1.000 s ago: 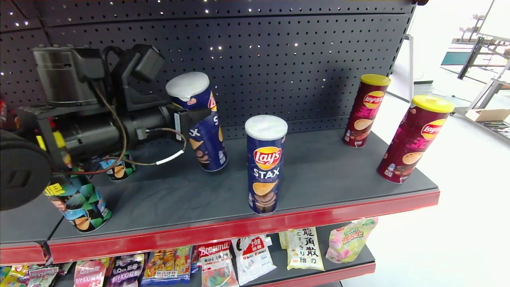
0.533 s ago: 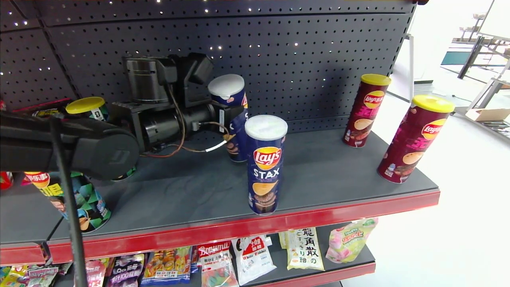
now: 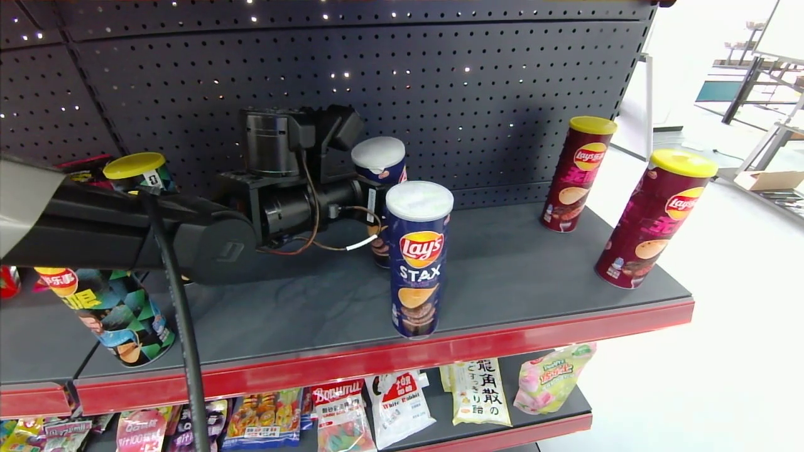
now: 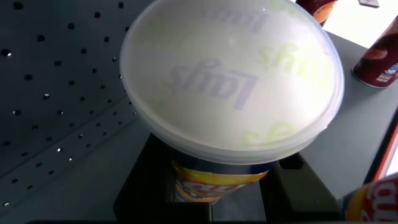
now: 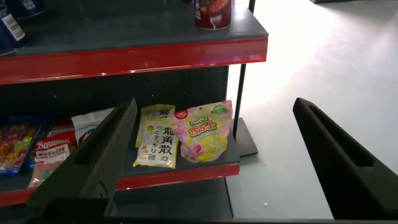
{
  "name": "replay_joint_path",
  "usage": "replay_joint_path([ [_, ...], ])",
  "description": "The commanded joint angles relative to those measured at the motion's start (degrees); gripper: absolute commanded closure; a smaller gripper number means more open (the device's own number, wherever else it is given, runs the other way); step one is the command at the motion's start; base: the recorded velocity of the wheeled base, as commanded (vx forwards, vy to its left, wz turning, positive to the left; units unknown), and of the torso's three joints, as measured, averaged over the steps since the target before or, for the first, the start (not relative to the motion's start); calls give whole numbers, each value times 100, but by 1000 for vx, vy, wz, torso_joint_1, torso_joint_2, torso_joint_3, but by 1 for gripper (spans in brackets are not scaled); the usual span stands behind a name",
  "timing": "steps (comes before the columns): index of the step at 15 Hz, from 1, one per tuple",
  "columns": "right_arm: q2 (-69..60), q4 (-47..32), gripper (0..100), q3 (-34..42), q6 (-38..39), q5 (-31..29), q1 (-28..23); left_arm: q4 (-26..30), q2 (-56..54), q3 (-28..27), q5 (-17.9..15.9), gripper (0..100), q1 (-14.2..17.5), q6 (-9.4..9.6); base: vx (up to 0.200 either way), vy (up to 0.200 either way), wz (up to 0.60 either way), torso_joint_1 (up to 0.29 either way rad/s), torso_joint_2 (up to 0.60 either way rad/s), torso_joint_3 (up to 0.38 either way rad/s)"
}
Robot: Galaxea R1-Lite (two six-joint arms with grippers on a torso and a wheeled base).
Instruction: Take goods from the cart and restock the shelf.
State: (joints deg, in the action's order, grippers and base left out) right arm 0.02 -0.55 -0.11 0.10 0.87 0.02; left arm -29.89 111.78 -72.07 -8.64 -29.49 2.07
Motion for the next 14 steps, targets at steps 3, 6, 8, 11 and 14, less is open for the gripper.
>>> replay_joint_path([
  [3,-2,2,0,2,-1,1,6,98,81,-105,-6,100,22,12,0,0,0,0,0,0],
  [6,-2,-7,0,2,-1,1,-2,203,72,-228,3,100,57,-14,0,0,0,0,0,0],
  [8,-2,2,0,2,-1,1,-2,308,37,-228,3,100,84,-23,0,0,0,0,0,0],
  [11,-2,-7,0,2,-1,1,6,388,29,-220,3,100,84,-23,0,0,0,0,0,0],
  [14,-2,2,0,2,-1,1,-2,388,37,-220,3,0,75,-23,0,0,0,0,0,0],
])
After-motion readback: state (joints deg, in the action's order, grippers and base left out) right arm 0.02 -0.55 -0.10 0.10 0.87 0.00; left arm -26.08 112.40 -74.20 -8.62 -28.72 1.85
